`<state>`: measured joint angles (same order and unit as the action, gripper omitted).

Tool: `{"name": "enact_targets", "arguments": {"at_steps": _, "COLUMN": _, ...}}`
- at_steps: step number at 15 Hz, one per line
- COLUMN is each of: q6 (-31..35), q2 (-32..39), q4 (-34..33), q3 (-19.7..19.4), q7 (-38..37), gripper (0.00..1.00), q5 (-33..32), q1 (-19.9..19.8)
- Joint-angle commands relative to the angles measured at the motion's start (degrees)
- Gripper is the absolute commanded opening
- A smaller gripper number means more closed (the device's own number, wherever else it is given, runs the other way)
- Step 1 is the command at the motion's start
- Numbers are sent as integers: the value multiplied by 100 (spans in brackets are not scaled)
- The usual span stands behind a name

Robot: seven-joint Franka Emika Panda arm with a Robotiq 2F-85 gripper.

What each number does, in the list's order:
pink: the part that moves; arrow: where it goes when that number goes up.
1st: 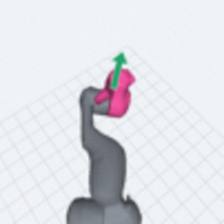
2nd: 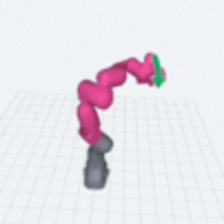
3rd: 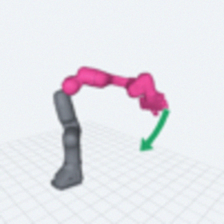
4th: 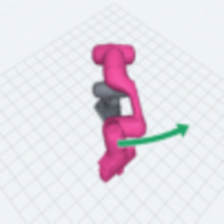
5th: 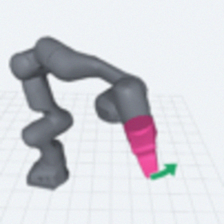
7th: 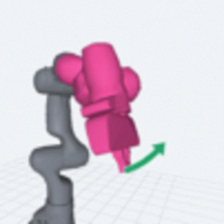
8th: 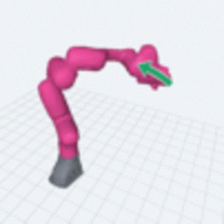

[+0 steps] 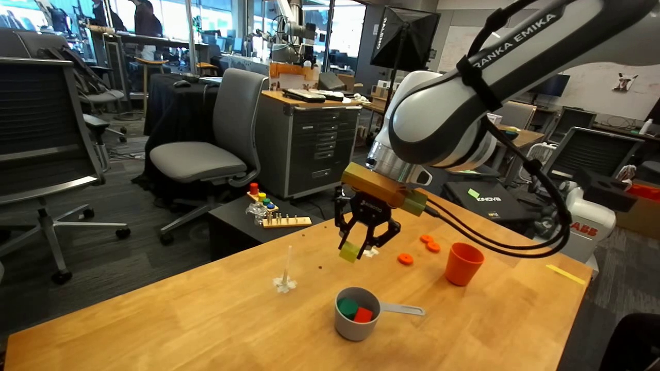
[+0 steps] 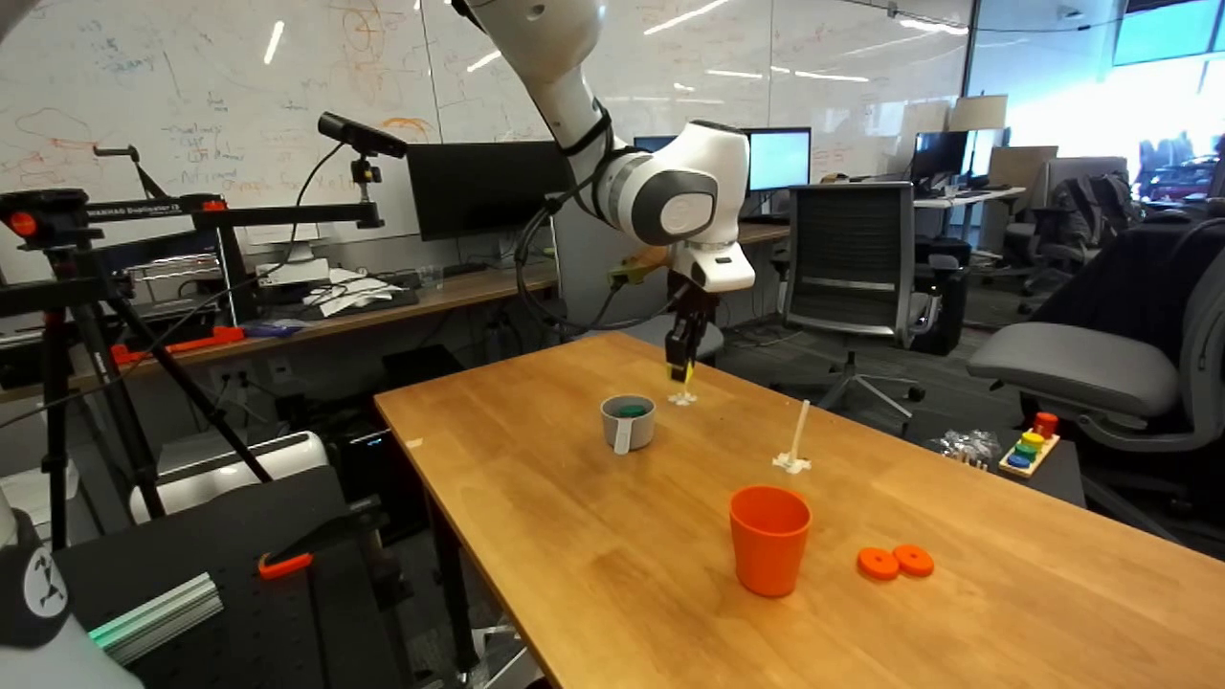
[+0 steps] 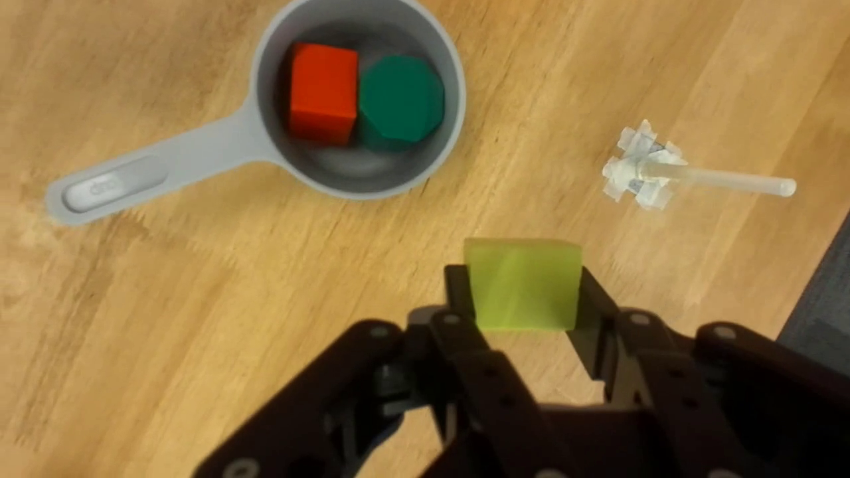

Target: Put the cubes in the pot

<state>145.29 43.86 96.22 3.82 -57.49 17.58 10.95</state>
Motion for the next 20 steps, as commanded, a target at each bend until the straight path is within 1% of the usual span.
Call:
{"name": "enact_targets", "arguments": {"at_steps": 1, "q6": -345, "q2": 152, "q4": -263, "q3": 128, "q7": 266, "gripper": 14, "q5": 217, "q1": -268}}
{"name": "enact_targets", "arguments": {"at_steps": 6, "q6": -818, "q2": 397, "q4": -573, "q3": 70, "q7": 237, "gripper": 14, "q5": 135, "q1": -231}}
{"name": "enact_targets", "arguments": {"at_steps": 7, "q6": -852, "q2": 478, "q4": -662, "q3": 136, "q7": 269, "gripper": 14, "q5": 204, "q1": -250}}
{"name": "enact_targets", "arguments": {"at_steps": 11, "q6": -933, "q2": 397, "q4": -397, "q3": 268, "q7": 222, "gripper": 14, "q5": 202, "q1": -54}}
{"name": "enact_targets", "arguments": {"at_steps": 14, "q6": -770, "q2": 293, "q4": -54, "q3": 372, "q7": 90, "gripper": 14, "q5": 221, "q1": 215}}
{"name": "enact_targets", "arguments": {"at_steps": 17, "q6": -765, "q2": 281, "q4": 70, "q3": 421, "q7": -13, "gripper": 14, "q5": 212, "q1": 439}}
{"name": "enact_targets", "arguments": {"at_steps": 20, "q6": -787, "q2": 249, "q4": 146, "q3": 399, "q7": -66, "gripper": 14, "q5": 199, "q1": 548}}
